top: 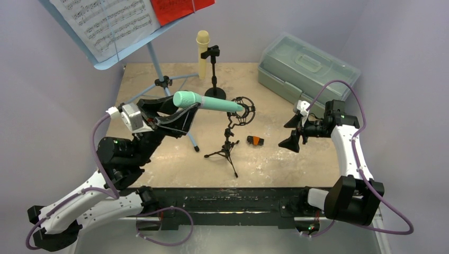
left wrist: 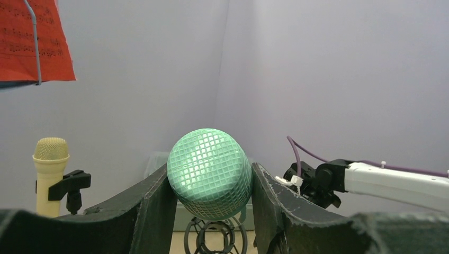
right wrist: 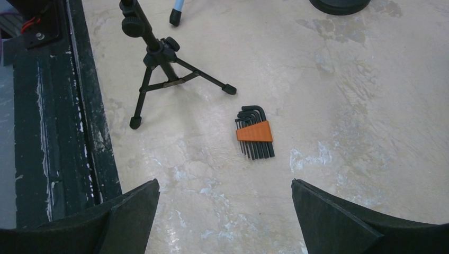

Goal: Pack up the instrument practice props
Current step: Remove the microphone from the microphone stand, then place the microphone at the center of the board.

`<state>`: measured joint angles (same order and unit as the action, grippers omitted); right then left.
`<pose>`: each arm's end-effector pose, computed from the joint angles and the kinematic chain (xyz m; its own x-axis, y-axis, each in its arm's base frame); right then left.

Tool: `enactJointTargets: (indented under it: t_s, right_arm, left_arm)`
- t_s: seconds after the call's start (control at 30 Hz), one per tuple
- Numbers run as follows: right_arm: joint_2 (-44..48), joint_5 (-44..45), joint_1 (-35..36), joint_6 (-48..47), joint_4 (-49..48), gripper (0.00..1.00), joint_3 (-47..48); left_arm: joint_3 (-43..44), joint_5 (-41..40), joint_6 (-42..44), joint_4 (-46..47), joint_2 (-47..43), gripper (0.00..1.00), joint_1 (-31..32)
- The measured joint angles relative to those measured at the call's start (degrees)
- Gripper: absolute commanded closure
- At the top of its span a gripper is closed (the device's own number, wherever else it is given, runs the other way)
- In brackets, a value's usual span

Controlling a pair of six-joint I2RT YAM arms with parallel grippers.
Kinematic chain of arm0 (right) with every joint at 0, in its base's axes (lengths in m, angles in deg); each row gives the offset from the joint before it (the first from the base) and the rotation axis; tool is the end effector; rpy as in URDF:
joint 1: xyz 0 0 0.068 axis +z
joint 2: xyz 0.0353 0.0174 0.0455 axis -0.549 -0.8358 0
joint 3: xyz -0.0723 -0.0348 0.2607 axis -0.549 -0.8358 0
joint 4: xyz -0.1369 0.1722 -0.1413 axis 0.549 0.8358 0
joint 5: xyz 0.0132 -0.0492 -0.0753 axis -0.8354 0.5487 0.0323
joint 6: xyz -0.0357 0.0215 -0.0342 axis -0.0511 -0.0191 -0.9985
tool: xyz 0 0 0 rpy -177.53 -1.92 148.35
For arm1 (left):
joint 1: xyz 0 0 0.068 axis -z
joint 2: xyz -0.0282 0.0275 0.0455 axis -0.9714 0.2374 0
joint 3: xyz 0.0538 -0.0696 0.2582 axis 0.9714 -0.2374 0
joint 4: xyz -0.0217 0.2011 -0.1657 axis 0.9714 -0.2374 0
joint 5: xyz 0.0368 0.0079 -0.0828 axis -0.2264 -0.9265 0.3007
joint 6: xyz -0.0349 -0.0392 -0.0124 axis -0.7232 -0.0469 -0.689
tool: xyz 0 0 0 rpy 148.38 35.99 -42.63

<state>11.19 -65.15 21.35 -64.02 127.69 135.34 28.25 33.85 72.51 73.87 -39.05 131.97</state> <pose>0.2095 -0.0120 0.2773 -0.2409 -0.3772 -0.8942 -0.9179 0.3879 0.0837 0.0794 -0.1054 0.4515 0.2317 -0.5278 -0.8171 0.7627 0.6200 -0.1842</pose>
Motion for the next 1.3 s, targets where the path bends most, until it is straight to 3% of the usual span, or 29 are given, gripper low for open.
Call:
enactJointTargets:
  t_s: [0.4, 0.73, 1.03, 1.3]
  right_arm:
    - [0.0, 0.02, 0.0, -0.39, 0.61, 0.01, 0.0]
    - [0.35, 0.07, 0.0, -0.52, 0.9, 0.01, 0.0]
    - [6.49, 1.97, 0.0, 1.64, 0.28, 0.01, 0.07]
    - [9.16, 7.1, 0.0, 3.08, 4.72, 0.01, 11.04]
  left_arm:
    - [0.83, -0.52, -8.79, 3.15, 3.04, 1.0, 0.0]
    - [1.88, 0.66, -17.35, 4.74, 10.71, 1.0, -0.02]
    - [2.64, 1.38, -21.66, 3.5, 14.16, 1.0, -0.02]
    - [5.51, 2.32, -21.73, 3.21, 18.73, 1.0, -0.02]
